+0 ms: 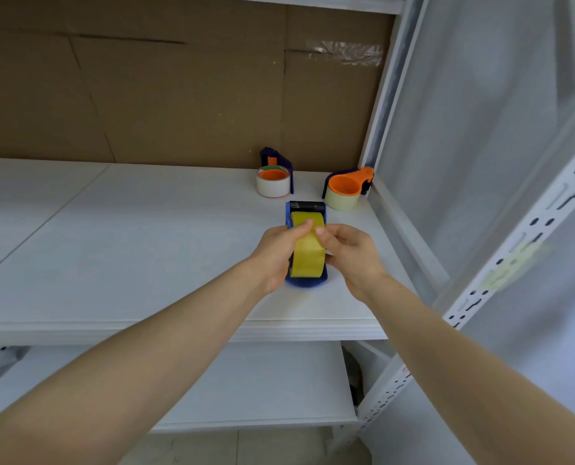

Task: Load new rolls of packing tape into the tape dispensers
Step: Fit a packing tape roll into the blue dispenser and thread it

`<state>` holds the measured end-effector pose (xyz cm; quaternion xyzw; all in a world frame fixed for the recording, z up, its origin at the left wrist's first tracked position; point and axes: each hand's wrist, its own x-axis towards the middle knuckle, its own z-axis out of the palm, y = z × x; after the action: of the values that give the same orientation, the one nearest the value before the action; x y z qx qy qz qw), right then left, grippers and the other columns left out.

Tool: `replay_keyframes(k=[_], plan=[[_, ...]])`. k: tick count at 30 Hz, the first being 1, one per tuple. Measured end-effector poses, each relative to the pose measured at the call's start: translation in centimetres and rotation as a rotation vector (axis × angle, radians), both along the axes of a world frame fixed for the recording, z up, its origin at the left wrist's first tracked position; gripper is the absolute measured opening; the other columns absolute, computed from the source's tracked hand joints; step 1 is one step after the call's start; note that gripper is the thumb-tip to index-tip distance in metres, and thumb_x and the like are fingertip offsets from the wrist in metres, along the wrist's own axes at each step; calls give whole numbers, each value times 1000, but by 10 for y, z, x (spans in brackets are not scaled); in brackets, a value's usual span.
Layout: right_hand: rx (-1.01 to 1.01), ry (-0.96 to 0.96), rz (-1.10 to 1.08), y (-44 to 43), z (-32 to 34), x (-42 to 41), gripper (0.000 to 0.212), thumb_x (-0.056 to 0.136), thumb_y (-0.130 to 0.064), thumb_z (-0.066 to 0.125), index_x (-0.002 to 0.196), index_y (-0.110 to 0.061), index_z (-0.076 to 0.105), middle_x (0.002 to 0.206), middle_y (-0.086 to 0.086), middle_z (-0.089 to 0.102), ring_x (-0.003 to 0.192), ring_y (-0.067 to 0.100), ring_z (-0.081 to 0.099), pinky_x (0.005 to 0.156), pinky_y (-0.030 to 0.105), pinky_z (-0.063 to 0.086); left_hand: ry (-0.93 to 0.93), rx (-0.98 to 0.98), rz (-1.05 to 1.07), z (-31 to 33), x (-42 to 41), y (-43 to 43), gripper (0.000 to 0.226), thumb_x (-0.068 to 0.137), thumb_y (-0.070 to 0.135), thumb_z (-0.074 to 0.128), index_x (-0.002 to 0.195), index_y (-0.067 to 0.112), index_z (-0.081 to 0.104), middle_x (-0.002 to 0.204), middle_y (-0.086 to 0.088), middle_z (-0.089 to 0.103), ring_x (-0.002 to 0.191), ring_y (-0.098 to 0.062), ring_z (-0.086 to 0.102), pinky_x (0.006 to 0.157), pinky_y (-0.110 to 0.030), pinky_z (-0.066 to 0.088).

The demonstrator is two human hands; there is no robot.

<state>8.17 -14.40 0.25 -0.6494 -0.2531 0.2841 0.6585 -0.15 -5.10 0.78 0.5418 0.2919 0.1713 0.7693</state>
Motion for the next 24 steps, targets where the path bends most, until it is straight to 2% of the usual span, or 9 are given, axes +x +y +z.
replay_keyframes(k=[2,4,6,10,15,17,19,21,24], plan=[[12,-2,24,-4,-1,0,4,90,-10,60,90,-13,61,88,5,67,82,17,65,71,24,56,12,1,15,1,1,1,34,92,32,57,117,9,62,110,-15,68,98,-27,66,80,-37,55],[10,17,42,-8,0,1,9,88,-6,62,97,-7,63,91,8,68,82,17,66,69,21,57,11,1,4,2,1,1,33,92,31,57,116,10,62,110,-14,68,96,-26,66,79,-36,55],[-7,57,48,-9,5,5,22,84,-3,65,106,1,62,94,12,69,85,21,67,74,25,58,-13,-8,-31,1,-1,1,32,92,27,57,119,8,62,113,-15,67,98,-27,66,82,-37,54],[-40,162,27,-3,14,11,26,86,-13,65,108,0,63,96,14,69,90,25,65,80,35,55,-54,2,-98,-2,-4,0,33,90,11,57,123,8,59,117,-16,66,101,-28,65,84,-38,54],[-36,102,82,1,7,7,29,89,-12,62,116,-1,60,105,15,68,96,27,65,90,40,52,-76,0,-100,-2,-6,2,37,85,-5,55,120,7,60,115,-18,65,97,-28,64,83,-38,53],[-19,94,95,-1,6,6,27,88,-10,62,113,-2,60,101,12,68,94,26,65,93,41,51,-85,-31,-102,-1,-6,1,33,87,2,52,118,8,61,112,-16,65,95,-27,64,84,-39,52],[-12,95,99,-2,5,6,24,86,-9,64,110,-4,60,98,10,69,94,25,65,93,41,51,-66,-63,-74,2,-4,0,25,92,20,54,114,12,63,110,-14,67,96,-27,65,83,-38,52],[-7,98,100,-3,5,5,23,85,-8,65,107,-5,61,98,10,69,94,26,65,93,41,51,-18,-37,-17,1,0,0,31,92,32,56,114,11,63,110,-14,68,99,-27,65,80,-36,54],[-17,92,106,-7,5,4,28,82,-4,67,110,-3,60,100,11,68,95,26,64,90,38,53,-8,-16,-13,-1,0,2,35,93,27,56,121,6,60,115,-17,67,104,-29,65,82,-37,55]])
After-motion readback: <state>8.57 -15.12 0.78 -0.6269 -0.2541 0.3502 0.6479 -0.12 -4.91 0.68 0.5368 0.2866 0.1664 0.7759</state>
